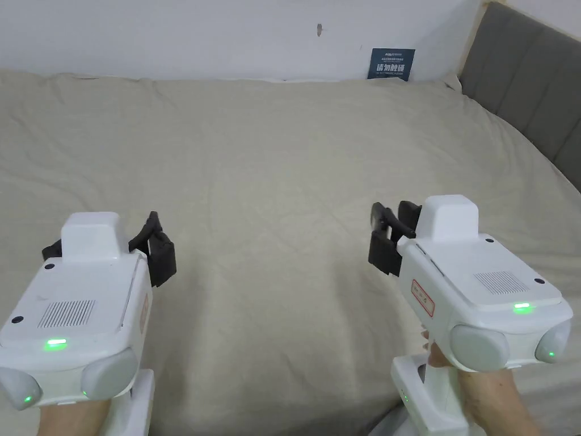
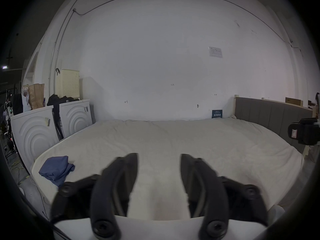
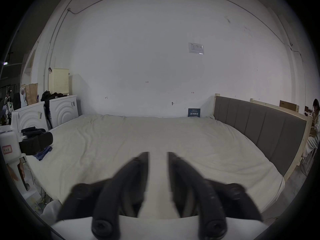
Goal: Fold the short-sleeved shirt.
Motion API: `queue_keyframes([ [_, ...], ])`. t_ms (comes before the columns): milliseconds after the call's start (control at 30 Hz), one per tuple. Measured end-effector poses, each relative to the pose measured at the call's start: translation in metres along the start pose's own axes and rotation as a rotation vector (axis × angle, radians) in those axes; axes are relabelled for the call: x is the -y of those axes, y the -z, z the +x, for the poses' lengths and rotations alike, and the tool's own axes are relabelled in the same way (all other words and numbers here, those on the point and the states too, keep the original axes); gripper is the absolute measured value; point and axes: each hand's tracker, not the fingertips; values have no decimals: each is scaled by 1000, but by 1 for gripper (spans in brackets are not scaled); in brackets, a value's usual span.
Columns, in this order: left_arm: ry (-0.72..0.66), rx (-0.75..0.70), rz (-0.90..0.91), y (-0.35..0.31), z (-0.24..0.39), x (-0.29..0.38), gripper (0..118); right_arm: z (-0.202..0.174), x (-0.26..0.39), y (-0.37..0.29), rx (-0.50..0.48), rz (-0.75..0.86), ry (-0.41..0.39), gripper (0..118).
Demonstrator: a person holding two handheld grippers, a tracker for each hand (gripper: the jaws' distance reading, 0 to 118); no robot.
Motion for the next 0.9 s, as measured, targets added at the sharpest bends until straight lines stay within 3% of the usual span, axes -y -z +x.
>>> queue_keyframes([
  [100,-4,4,3,-1,-2,-1,117,0,-1,0,-6,-2,11,97],
  [167,8,8,11,-4,-2,-2,118,0,-2,-2,10,19,17,115],
  [200,11,8,25,-5,-1,-3,118,0,-1,-2,19,27,21,118],
  [367,8,-3,25,-4,-1,-6,118,1,-6,-2,19,25,49,118],
  [900,1,-10,25,-1,-1,-6,118,-1,-9,-7,10,32,36,118],
])
